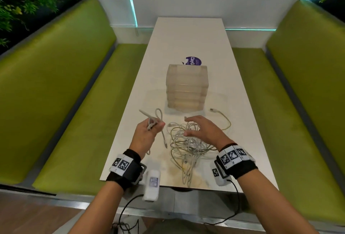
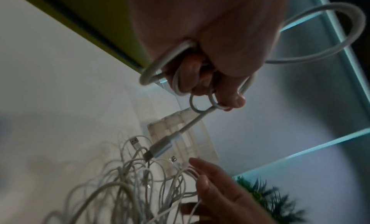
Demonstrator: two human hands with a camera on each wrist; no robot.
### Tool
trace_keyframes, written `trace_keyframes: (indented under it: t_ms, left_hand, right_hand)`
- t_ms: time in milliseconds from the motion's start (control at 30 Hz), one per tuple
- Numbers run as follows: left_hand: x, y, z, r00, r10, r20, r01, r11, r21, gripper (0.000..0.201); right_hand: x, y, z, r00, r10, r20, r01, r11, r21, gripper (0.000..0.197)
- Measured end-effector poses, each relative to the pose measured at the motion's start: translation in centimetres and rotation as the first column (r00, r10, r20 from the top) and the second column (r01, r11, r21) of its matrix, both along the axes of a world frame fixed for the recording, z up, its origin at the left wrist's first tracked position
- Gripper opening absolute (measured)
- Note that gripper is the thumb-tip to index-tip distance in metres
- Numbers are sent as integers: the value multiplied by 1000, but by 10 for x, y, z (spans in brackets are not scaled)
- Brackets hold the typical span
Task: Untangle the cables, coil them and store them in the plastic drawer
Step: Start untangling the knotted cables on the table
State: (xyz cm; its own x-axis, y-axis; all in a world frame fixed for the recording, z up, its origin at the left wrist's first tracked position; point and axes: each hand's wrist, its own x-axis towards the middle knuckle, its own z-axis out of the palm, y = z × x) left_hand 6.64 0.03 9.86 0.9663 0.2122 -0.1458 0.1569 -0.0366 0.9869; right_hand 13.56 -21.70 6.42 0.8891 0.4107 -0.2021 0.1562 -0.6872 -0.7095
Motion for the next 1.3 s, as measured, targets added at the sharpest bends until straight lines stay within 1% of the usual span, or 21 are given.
trace_keyframes:
  t_ms: [33, 100, 167, 233, 267, 333, 400, 467, 500, 633, 667, 733, 800, 833, 900, 933, 1000, 1067, 1133, 1200, 1300]
  left_hand:
    - [-5, -1, -2, 997, -71, -5, 71, 997, 32, 6]
    - [-16, 1, -13, 971, -236, -48, 240, 964, 113, 19]
    - [-28, 0, -21, 921, -370, -124, 389, 899, 202, 25]
    - [-40, -4, -25, 857, -478, -191, 514, 817, 261, 19]
    - [-46, -7, -26, 822, -530, -206, 569, 769, 291, 20]
    - [-58, -11, -27, 754, -622, -210, 652, 672, 352, 23]
    - [-67, -13, -31, 721, -642, -262, 688, 618, 379, 20]
    - [-74, -14, -37, 727, -592, -350, 687, 631, 360, 12]
    - [-77, -15, -39, 727, -577, -373, 685, 642, 344, 9]
    - [-83, -17, -43, 679, -619, -394, 731, 618, 290, 36]
    - [-85, -15, -41, 680, -623, -387, 726, 646, 236, 42]
    - [-89, -8, -42, 722, -603, -340, 674, 724, 147, 53]
    - [-93, 1, -42, 797, -538, -275, 574, 816, 67, 55]
    - [-95, 3, -43, 838, -483, -254, 502, 865, 12, 50]
    - [-96, 3, -39, 910, -335, -244, 320, 942, -99, 26]
    - [-96, 3, -38, 927, -271, -258, 244, 961, -134, 20]
    - [-96, 3, -39, 948, -180, -262, 129, 971, -200, 31]
    - [-94, 4, -40, 964, -115, -239, 31, 944, -328, 29]
    - [-94, 4, -40, 962, -124, -244, 26, 929, -370, 24]
    - [-94, 2, -38, 940, -208, -271, 121, 945, -305, 20]
    - [-95, -4, -39, 892, -321, -317, 265, 942, -207, 16]
  right_hand:
    - [-5, -1, 8, 999, 13, 33, -10, 997, -72, 56]
    - [-22, -2, 23, 993, 24, 119, -7, 990, -140, 51]
    - [-44, 2, 42, 989, 73, 128, -71, 997, -20, 54]
    - [-69, 9, 58, 986, 165, -3, -162, 971, 175, 60]
    - [-82, 13, 62, 971, 227, -76, -207, 954, 216, 62]
    - [-100, 17, 59, 934, 328, -143, -299, 935, 192, 63]
    - [-111, 16, 51, 913, 363, -185, -315, 917, 247, 61]
    - [-117, 12, 47, 899, 362, -247, -265, 898, 352, 65]
    - [-119, 11, 45, 900, 356, -252, -251, 896, 367, 62]
    - [-121, 14, 30, 960, 248, -132, -200, 933, 299, 19]
    - [-120, 13, 26, 967, 216, -132, -172, 943, 284, 12]
    - [-116, 5, 16, 969, 167, -184, -117, 960, 254, 9]
    - [-117, -3, 7, 949, 144, -282, -74, 966, 247, 10]
    - [-119, -4, 4, 926, 145, -350, -50, 962, 267, 11]
    - [-126, -4, -4, 870, 160, -467, -24, 959, 284, 12]
    - [-131, -2, -8, 850, 169, -498, -35, 963, 267, 13]
    - [-139, 1, -18, 825, 184, -534, -67, 970, 232, 13]
    - [-147, 5, -25, 811, 186, -554, -83, 975, 206, 13]
    - [-154, 9, -30, 822, 172, -543, -87, 980, 179, 15]
    - [-159, 12, -29, 862, 114, -493, -31, 984, 175, 34]
    - [-161, 16, -25, 912, 52, -407, 74, 955, 287, 66]
